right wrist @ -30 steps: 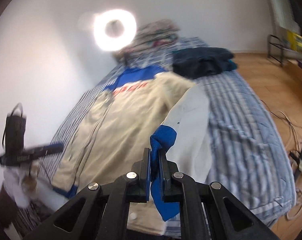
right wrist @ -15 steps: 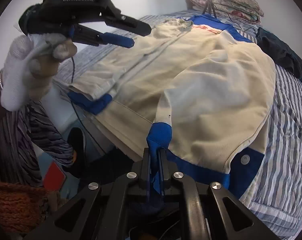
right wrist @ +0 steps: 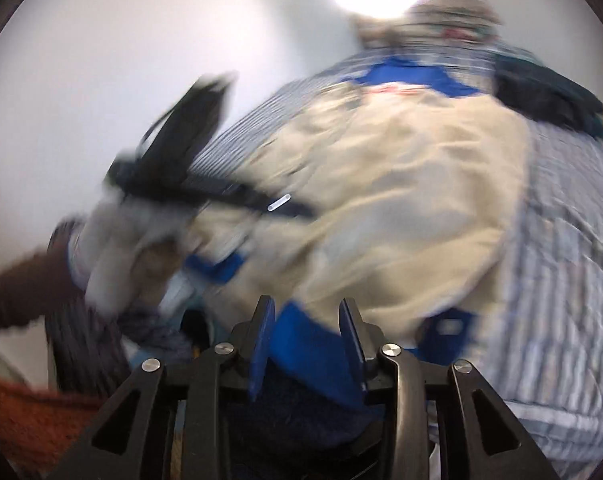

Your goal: Fold large clothes

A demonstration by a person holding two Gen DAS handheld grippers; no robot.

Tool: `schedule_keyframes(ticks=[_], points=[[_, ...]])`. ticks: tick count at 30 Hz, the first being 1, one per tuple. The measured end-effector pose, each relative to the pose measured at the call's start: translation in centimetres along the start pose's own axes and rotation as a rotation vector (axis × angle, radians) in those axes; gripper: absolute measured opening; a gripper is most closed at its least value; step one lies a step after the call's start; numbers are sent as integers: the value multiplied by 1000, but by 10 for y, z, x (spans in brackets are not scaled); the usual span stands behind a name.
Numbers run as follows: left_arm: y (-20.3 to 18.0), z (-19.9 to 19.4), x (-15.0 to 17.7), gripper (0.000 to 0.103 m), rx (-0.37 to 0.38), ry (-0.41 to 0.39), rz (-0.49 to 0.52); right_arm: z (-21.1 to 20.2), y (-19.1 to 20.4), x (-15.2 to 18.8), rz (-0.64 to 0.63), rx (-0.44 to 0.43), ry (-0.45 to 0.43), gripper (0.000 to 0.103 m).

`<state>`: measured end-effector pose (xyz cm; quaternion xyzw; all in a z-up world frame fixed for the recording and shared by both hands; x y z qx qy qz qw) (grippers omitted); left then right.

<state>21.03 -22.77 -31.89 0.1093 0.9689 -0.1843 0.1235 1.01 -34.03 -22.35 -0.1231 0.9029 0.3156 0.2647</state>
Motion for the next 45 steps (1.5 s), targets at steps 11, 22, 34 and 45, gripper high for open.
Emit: schedule_keyframes(ticks=[11,22,34,45], points=[[-16,18,12,40,23,56,46,-11,-48,2,221,-52,-58,32],[-11,20,16,15,3,65,65,51,-36,32,-21,170,257,32],[-26,24,24,6,14,67,106,10,-95,40,471,-163,25,5],[-21,16,30,5,7,56,126,-1,-95,-6,313,-59,2,35]])
Point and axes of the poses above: each gripper's, at about its wrist camera, not at the fingertips, and z roughly the way its jaws point, y to its left, x to its underside, the point moved 7 cm from there along z, roughly the way its jaws point, and after that the axes turned 14 degrees about -x, right-handed, at the moved point
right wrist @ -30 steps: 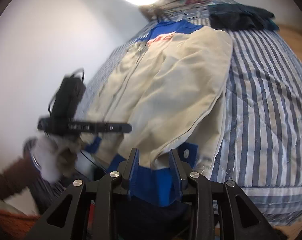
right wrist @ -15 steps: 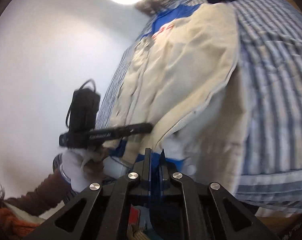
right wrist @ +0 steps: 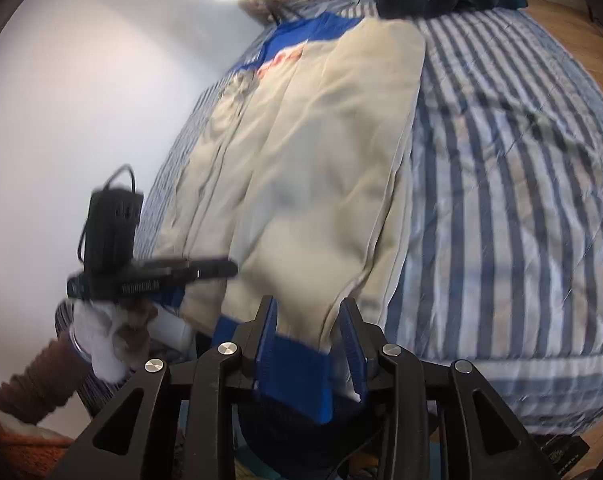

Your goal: Fold large clothes

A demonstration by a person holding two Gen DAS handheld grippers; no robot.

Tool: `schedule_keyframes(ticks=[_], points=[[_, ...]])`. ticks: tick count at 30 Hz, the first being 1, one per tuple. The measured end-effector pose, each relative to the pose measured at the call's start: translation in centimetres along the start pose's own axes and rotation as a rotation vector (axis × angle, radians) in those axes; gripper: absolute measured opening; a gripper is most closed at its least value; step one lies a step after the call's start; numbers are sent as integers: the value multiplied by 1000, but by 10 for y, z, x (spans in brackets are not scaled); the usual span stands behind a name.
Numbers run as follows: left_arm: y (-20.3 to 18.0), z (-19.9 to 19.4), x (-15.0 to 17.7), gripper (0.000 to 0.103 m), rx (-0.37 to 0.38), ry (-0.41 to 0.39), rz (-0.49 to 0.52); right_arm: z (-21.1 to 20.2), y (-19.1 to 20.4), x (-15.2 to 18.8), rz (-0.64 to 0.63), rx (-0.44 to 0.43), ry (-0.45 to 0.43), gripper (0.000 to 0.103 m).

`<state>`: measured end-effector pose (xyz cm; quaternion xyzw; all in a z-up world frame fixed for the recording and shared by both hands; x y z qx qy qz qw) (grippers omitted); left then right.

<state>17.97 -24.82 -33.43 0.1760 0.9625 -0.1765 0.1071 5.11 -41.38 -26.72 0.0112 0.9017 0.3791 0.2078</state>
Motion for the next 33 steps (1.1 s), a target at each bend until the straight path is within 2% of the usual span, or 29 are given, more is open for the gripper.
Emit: schedule_keyframes(ticks=[4,6,9,13,15,19,24,26,27,29,31,33], points=[[1,-10,2,5,-33,-37,9,-2,-16,-30,56,6,-76,35],[-2,-21,3,6,-58,-74,30,-1,-25,-40,57,16,-82,35],[-15,-35,5,7,-63,-129,69,9,-32,-63,37,76,-80,35],[-38,-41,13,11,-8,-152,108,17,-47,-91,43,91,-92,36],[-54,-38,18,12,36,-147,129,16,-56,-103,63,80,-104,40],[-82,-28,21,26,76,-145,164,31,-72,-129,85,76,-112,45],[-98,-7,21,26,106,-134,167,54,-90,-154,105,92,-98,43],[-100,1,23,26,120,-122,162,60,-102,-160,144,90,-105,29],[-100,5,25,26,127,-116,161,59,-106,-160,152,86,-111,26],[-102,9,28,26,141,-111,164,56,-110,-165,152,92,-136,8],[-105,10,30,26,153,-115,172,46,-107,-168,133,99,-162,0],[-106,10,31,26,160,-117,182,39,-100,-173,104,85,-181,0]])
Point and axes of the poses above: each gripper's, at about its wrist camera, not at the fingertips, and z roughly the way its jaws point, y to its left, x to its underside, the point moved 7 cm from there along z, roughly the way its jaws point, and after that the axes turned 14 degrees about -x, right-handed, at the moved point
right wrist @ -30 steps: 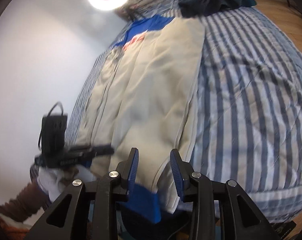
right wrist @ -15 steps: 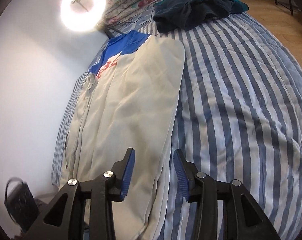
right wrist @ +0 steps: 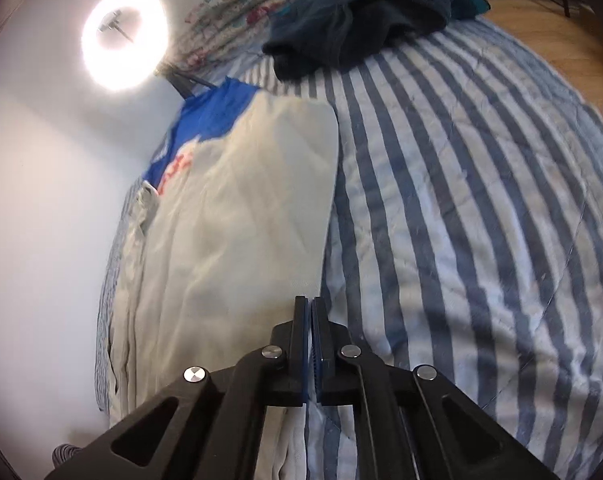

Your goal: Fold large clothes

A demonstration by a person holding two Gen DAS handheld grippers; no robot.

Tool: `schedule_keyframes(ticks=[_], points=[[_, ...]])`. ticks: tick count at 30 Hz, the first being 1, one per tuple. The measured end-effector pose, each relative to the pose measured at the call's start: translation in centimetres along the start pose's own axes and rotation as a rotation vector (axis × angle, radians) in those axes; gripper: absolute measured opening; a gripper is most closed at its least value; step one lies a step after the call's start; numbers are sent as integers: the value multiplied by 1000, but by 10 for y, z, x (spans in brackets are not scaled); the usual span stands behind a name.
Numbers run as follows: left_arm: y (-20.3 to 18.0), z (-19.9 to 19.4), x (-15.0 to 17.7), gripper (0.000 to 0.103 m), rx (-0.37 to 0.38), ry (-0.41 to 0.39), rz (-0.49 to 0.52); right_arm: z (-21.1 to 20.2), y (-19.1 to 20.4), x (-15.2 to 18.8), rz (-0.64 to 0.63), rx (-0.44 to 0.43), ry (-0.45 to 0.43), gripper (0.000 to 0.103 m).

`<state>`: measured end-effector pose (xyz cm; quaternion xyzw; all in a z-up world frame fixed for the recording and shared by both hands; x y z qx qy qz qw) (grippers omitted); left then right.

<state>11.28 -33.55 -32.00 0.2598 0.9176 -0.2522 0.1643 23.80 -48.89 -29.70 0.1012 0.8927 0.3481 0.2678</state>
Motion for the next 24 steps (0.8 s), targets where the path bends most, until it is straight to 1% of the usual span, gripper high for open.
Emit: schedule_keyframes(ticks=[2,4,5,6,7,8,10,13,15,17,18,20,21,24], points=[[-1,1,0,26,1,-1,-1,-3,8,-5,-33,-1,1,0],[0,1,-1,26,7,1,-6,-3,9,-8,-30,-16,-2,1],[0,1,-1,26,7,4,-5,-2,6,-8,-12,-14,6,8],[0,2,-1,26,7,5,-4,0,0,-9,22,-8,10,21],[0,1,0,26,8,5,-6,-1,-6,-10,43,1,-4,44],[0,2,0,26,7,7,-7,0,-12,-11,60,2,-11,47],[0,2,0,26,8,8,-10,4,-21,-12,93,-20,-4,47],[1,2,-1,26,9,10,-11,14,-29,-10,150,-90,25,47],[1,3,-2,26,9,13,-11,20,-30,-10,157,-114,29,44],[1,3,-3,26,12,14,-14,24,-27,-9,153,-144,38,14],[0,4,-2,26,13,14,-14,25,-25,-9,138,-137,32,8],[-1,4,-2,26,20,17,-15,22,-13,-12,49,-69,27,1],[-2,4,-2,26,25,19,-16,20,-6,-15,13,-43,26,0],[-8,5,0,26,57,35,-19,10,10,-30,-37,-5,-9,0]])
Point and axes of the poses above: each gripper's, at about its wrist camera, not at the fingertips, and z roughly the way its jaws point, y to its left, x to its underside, the point moved 7 cm from there along z, roughly the way its jaws point, and after that the axes turned 14 degrees about -x, right-handed, at the moved point
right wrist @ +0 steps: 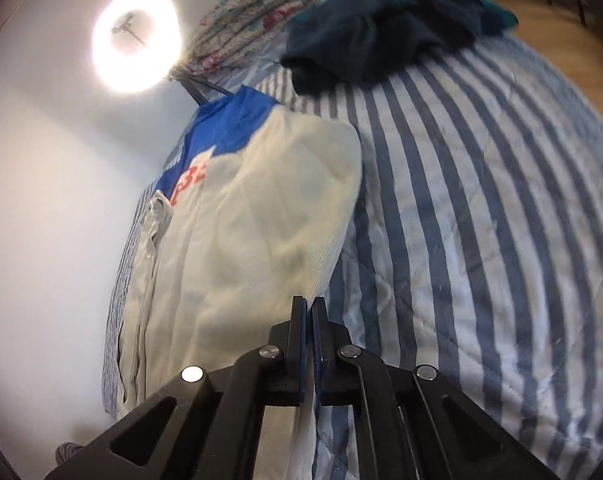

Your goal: Fold large clothes

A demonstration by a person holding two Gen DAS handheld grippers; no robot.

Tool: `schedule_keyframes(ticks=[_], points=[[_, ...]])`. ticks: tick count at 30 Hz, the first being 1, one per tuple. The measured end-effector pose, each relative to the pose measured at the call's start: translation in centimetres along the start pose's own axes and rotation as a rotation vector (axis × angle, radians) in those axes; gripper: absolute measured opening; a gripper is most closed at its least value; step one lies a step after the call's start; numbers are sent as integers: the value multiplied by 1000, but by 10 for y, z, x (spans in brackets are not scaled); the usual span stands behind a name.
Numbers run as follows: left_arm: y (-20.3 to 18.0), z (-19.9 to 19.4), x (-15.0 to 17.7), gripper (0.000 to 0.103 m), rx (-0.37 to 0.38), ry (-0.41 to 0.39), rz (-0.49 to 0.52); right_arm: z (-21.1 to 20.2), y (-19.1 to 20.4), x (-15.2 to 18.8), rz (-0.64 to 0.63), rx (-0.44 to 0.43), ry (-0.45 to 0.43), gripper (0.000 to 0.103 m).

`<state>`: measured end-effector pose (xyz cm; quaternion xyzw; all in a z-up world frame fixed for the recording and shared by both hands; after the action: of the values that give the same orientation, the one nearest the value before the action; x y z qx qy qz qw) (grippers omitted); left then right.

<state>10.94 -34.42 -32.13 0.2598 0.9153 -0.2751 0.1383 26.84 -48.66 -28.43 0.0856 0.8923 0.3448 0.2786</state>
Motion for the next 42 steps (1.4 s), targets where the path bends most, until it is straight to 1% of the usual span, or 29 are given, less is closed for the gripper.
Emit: schedule_keyframes(ticks=[2,3,4,7,8,9,10,11,12,13,15,17,19,21,23,25,26,27,28,29,31,33,36,37,40,41,42], points=[[-6,4,0,26,3,4,17,-2,5,-9,-29,12,-19,0],[-9,7,0,26,-5,8,31,1,4,-9,-42,37,-10,0],[-10,11,2,26,-8,16,41,10,1,-6,-60,79,18,0],[-15,23,8,26,-1,52,59,29,-15,6,-41,139,96,0],[-18,22,10,26,6,56,64,32,-18,11,-34,132,126,2],[-22,20,13,26,21,70,69,32,-19,12,-36,128,132,5],[-24,18,14,26,31,71,66,27,-18,10,-41,120,120,9],[-25,14,15,26,39,63,56,20,-17,7,-40,95,98,22],[-26,8,15,26,44,53,48,13,-15,3,-34,75,66,26],[-25,4,15,26,41,41,45,7,-15,0,-26,58,52,27],[-22,-10,11,26,-5,-13,47,-1,-15,-4,-15,45,40,28],[-21,-19,7,26,-47,-57,53,-11,-13,-3,-4,13,27,31],[-19,-24,1,26,-75,-84,49,-18,-11,0,2,-9,25,32],[-19,-27,-5,26,-91,-102,47,-29,-8,6,-4,-5,28,33],[-19,-25,-10,26,-116,-94,52,-45,-3,12,-15,-5,19,34],[-23,-19,-15,26,-146,-87,61,-61,2,25,-30,-12,36,35],[-24,-15,-16,28,-155,-83,67,-67,4,35,-35,-16,49,36],[-26,-9,-17,37,-164,-77,76,-70,5,46,-27,-20,63,37],[-25,-2,-18,38,-197,-65,75,-72,4,57,-14,-13,81,37],[-23,5,-19,38,-213,-52,63,-76,3,68,-10,-8,91,37],[-21,15,-23,38,-205,-25,34,-79,4,91,5,-25,111,37],[-17,14,-25,38,-202,-30,1,-79,6,105,14,-46,128,36],[-12,14,-27,38,-206,-26,-21,-73,10,108,16,-72,135,37],[-11,16,-29,40,-208,-19,-27,-69,10,106,27,-82,132,37],[-16,29,-33,43,-254,8,-23,-55,6,99,74,-105,124,40],[-18,32,-33,44,-269,16,-21,-52,4,97,83,-101,124,40],[-20,38,-34,46,-295,29,-18,-49,1,95,87,-87,122,40]])
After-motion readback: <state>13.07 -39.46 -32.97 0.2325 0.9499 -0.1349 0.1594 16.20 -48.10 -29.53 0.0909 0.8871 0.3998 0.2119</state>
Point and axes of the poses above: each gripper's, at about its wrist camera, not at the fingertips, and z roughly the way its jaws point, y to its left, x to its underside, the point moved 7 cm from there along z, roughly the way its jaws point, and after that the axes turned 14 degrees about -x, right-handed, at the moved point
